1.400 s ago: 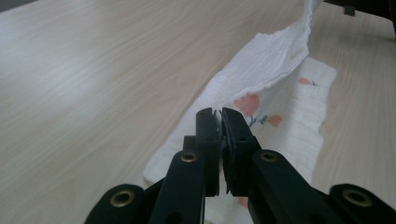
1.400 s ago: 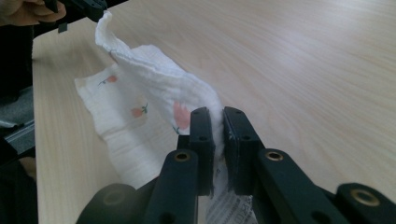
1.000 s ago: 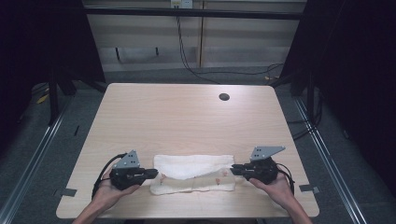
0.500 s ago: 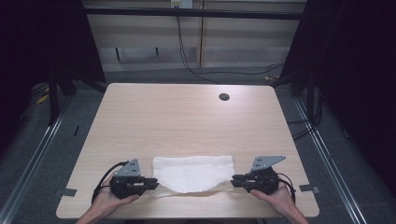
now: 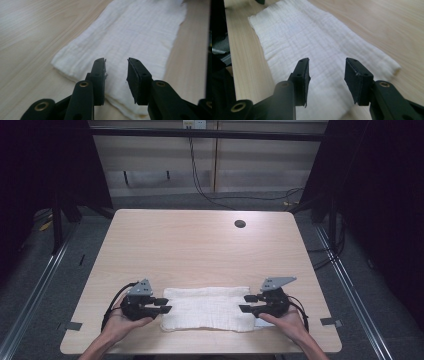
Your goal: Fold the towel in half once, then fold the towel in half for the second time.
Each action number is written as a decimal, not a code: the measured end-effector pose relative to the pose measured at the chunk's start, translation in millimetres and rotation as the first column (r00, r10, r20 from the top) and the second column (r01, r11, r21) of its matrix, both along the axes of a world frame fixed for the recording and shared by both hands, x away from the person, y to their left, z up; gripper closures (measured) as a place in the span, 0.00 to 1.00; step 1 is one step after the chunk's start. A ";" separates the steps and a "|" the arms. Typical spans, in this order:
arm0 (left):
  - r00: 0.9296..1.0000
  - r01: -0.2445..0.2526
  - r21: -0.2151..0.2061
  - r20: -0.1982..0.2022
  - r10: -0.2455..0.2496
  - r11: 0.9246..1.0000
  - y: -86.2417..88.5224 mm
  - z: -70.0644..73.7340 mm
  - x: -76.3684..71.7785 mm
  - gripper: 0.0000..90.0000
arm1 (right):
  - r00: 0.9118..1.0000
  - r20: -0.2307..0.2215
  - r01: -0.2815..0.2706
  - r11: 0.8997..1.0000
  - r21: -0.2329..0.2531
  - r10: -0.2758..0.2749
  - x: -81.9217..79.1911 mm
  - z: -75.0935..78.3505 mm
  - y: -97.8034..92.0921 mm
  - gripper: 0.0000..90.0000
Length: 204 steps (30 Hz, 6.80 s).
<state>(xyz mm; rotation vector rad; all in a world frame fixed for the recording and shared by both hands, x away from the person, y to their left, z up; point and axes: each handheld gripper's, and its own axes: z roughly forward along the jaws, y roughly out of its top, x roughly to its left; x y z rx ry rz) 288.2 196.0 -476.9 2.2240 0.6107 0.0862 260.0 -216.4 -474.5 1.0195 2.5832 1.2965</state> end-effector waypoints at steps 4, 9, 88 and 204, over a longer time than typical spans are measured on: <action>1.000 0.009 0.002 -0.019 -0.009 1.000 1.1 -3.8 4.3 0.78 | 0.998 -0.038 -0.041 0.999 -0.002 0.041 12.6 -11.1 16.7 0.59; 1.000 0.003 0.039 -0.017 -0.002 0.999 -2.7 -16.1 8.6 0.74 | 0.999 -0.008 -0.041 0.996 -0.085 0.041 9.7 -19.4 30.8 0.55; 0.995 -0.098 -0.012 -0.030 0.097 0.995 -23.3 -2.1 52.2 0.43 | 0.928 -0.070 -0.366 0.930 0.024 0.367 -12.6 -16.6 174.6 0.62; 0.982 -0.180 -0.188 -0.093 0.165 0.966 41.6 20.0 59.5 0.94 | 0.941 0.100 -0.333 0.934 0.130 0.322 3.1 29.8 222.4 0.95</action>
